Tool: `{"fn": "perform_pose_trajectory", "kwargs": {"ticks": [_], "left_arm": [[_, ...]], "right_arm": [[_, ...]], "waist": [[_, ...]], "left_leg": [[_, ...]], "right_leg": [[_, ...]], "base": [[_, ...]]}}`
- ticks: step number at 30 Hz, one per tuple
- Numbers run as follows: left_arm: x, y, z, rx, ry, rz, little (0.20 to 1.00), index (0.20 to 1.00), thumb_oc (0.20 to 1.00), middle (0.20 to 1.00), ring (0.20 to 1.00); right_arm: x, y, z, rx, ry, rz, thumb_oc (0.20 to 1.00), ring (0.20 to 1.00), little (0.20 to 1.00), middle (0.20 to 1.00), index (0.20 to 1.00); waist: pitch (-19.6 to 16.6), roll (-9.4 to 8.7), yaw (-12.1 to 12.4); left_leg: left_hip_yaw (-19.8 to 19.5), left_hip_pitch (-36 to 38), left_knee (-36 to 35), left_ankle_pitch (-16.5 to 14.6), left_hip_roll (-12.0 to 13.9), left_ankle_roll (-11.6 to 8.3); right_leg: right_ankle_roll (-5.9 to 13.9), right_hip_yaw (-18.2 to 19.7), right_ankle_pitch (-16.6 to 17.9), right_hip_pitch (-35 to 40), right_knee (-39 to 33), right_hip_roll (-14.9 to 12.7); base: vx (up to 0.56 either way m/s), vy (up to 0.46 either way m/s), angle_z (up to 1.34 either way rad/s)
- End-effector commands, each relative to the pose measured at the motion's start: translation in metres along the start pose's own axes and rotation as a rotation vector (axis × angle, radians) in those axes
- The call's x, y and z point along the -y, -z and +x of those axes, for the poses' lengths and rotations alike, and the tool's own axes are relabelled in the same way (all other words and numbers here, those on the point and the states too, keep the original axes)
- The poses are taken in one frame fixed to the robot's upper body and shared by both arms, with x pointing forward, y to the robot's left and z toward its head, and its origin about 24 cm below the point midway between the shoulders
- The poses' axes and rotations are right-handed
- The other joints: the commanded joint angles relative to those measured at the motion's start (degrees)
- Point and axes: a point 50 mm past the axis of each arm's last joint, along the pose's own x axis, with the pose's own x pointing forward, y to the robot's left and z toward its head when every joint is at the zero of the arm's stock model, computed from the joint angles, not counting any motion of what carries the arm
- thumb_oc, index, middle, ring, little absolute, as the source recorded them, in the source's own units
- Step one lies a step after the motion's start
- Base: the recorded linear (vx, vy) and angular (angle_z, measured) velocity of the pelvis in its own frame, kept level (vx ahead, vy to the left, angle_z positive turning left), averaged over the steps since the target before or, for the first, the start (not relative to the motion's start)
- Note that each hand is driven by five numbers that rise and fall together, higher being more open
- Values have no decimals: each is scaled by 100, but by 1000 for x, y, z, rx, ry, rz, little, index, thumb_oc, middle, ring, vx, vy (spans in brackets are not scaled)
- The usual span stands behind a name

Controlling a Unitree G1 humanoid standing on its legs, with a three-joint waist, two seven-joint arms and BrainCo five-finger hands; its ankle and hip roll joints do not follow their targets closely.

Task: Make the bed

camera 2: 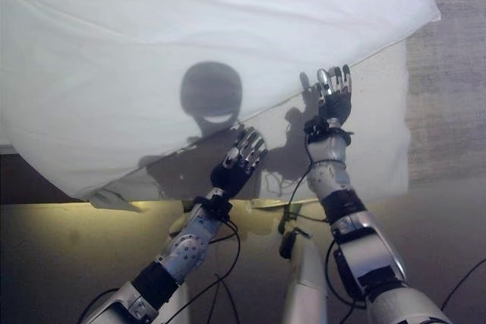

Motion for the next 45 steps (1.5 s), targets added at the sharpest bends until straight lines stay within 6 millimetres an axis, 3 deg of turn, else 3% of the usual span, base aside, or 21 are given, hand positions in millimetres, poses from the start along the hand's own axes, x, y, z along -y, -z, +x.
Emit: {"fn": "perform_pose_trajectory", "kwargs": {"ticks": [1, 6, 13, 20, 28, 39, 45], "left_arm": [[28, -1, 5, -3, 135, 15, 1000, 1000, 1000, 1000, 1000], [32, -3, 7, -8, 168, 36, 1000, 1000, 1000, 1000, 1000], [40, -5, 10, -10, 211, 57, 1000, 1000, 1000, 1000, 1000], [44, -10, 15, 18, 209, 57, 1000, 1000, 1000, 1000, 1000], [41, -25, 20, 115, 157, 33, 1000, 1000, 1000, 1000, 1000], [38, -27, 19, 146, 105, 0, 1000, 1000, 1000, 1000, 1000], [40, -29, 19, 163, 108, -1, 1000, 1000, 1000, 1000, 1000]], "right_arm": [[-9, -39, 20, 75, -11, 12, 1000, 1000, 1000, 1000, 1000], [8, -52, 37, 19, 118, -29, 1000, 1000, 1000, 1000, 1000], [28, -64, 42, -13, 243, -41, 1000, 1000, 1000, 1000, 1000], [42, -39, 33, -54, 333, 44, 1000, 1000, 1000, 1000, 1000], [23, -1, 13, -45, 242, 209, 1000, 1000, 1000, 1000, 1000], [34, 14, -7, -3, 335, 195, 1000, 1000, 1000, 1000, 1000], [20, 14, -12, 17, 264, 169, 1000, 1000, 1000, 1000, 1000]], "waist": [[-4, -146, 179], [-4, -116, 266], [-4, -53, 338], [-4, -38, 271], [-4, -208, 48], [-4, -246, -92], [-4, -257, -119]], "left_leg": [[-210, -374, 566, -542, 161, -41], [-292, -433, 451, -477, 168, -86], [-361, -492, 326, -399, 162, -94], [-358, -506, 299, -404, 143, -72], [-215, -433, 334, -446, 170, -47], [-96, -382, 402, -517, 128, -13], [-54, -388, 398, -525, 108, 7]], "right_leg": [[294, -86, 329, -23, -490, -90], [282, -151, 276, -83, -469, -47], [277, -215, 197, -191, -377, 12], [255, -175, 181, -253, -382, 69], [237, -67, 232, -319, -387, 100], [248, 37, 339, -296, -460, 41], [256, 61, 364, -281, -525, 28]], "base": [[5, -29, 5], [17, -24, 5], [8, -10, 2], [2, -2, 0], [-1, 2, -1], [-10, 9, -5], [0, 0, 0]]}}
